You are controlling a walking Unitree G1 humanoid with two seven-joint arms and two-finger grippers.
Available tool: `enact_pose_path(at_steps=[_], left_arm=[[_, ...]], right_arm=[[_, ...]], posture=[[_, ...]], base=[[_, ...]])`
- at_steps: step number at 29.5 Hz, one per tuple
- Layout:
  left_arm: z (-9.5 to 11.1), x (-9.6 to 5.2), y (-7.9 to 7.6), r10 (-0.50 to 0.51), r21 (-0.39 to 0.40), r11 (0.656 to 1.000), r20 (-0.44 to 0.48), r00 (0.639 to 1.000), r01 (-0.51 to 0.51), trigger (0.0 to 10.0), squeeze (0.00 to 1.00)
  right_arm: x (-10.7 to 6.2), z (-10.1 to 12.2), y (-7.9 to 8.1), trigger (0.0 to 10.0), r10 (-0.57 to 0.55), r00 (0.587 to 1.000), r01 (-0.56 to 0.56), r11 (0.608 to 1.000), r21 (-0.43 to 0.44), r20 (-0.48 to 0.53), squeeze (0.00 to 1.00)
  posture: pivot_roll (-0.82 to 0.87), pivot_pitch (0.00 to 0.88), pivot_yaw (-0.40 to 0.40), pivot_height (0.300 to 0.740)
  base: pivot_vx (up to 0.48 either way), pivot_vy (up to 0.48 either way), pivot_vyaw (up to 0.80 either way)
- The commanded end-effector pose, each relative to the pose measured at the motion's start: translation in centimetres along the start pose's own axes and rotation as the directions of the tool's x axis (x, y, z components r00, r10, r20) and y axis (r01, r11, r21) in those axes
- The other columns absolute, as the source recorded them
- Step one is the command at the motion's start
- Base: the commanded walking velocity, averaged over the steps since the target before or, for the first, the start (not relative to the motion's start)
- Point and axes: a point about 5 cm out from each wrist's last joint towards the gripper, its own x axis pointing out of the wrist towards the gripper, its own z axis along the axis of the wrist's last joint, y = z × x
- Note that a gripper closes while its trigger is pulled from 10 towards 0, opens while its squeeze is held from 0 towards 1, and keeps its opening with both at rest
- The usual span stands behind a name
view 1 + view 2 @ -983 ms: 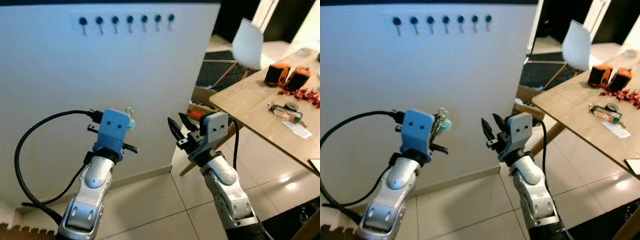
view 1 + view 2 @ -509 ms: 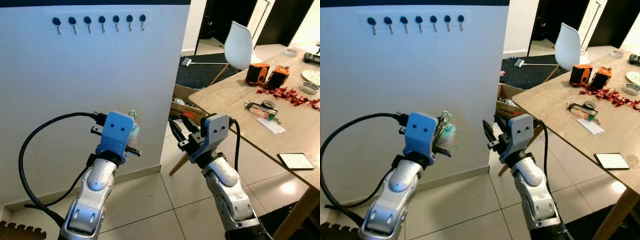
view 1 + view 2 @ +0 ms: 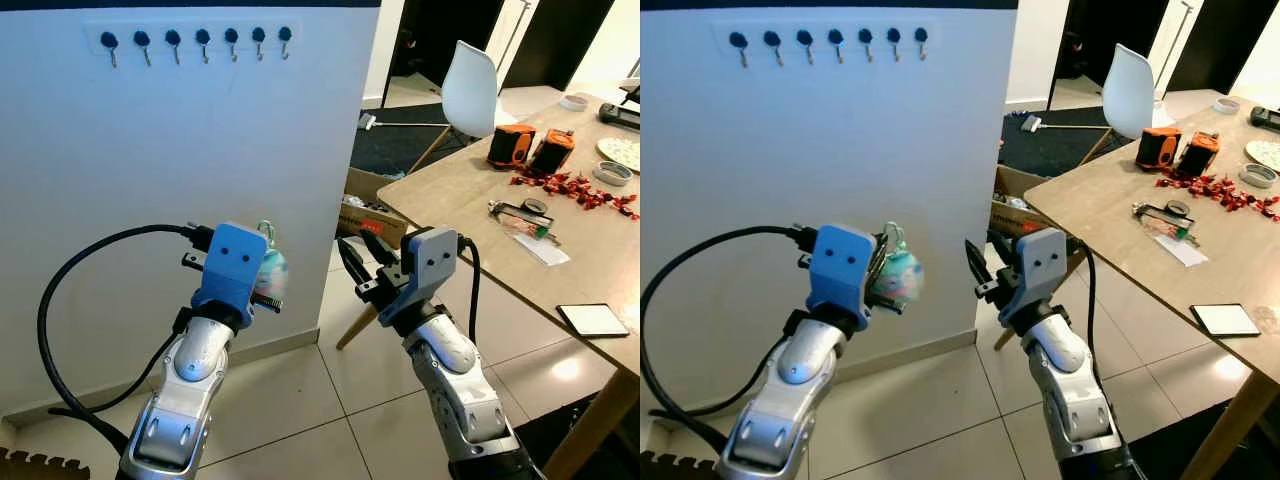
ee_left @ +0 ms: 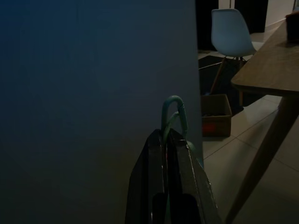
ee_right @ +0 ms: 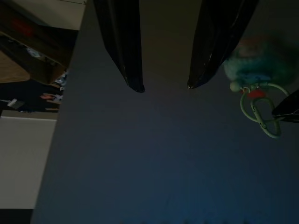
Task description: Hang keys on a hook
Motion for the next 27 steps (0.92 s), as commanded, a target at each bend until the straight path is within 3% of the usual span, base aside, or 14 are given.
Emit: enact_pose_path(at_steps=[1, 18, 27], left_arm=[[0.01, -0.07, -0.21, -0.011, -0.007, 1.0, -0.002, 1.0, 0.011, 10.0, 0.0], [0.01, -0.07, -0.1, -0.011, 0.008, 1.0, -0.002, 1.0, 0.011, 10.0, 0.0], [-0.09, -0.06, -0.07, -0.009, 0.013, 1.0, -0.007, 1.0, 0.009, 10.0, 0.0]], right_arm=[[-0.08, -0.15, 0.04, 10.0, 0.0, 1.0, 0.0, 1.0, 0.011, -0.005, 0.0], [-0.06, -0.49, -0.15, 10.0, -0.018, 0.999, 0.018, 1.0, -0.003, -0.033, 0.0], [0.01, -0.78, -0.49, 10.0, -0.039, 0.998, 0.038, 0.999, -0.02, -0.056, 0.0]], posture=[[0.14, 0.145, -0.052, 0.74], [0.14, 0.15, -0.051, 0.74], [0.14, 0.15, -0.051, 0.74]], base=[[0.0, 0.0, 0.0], [0.0, 0.0, 0.0], [0.0, 0.0, 0.71]])
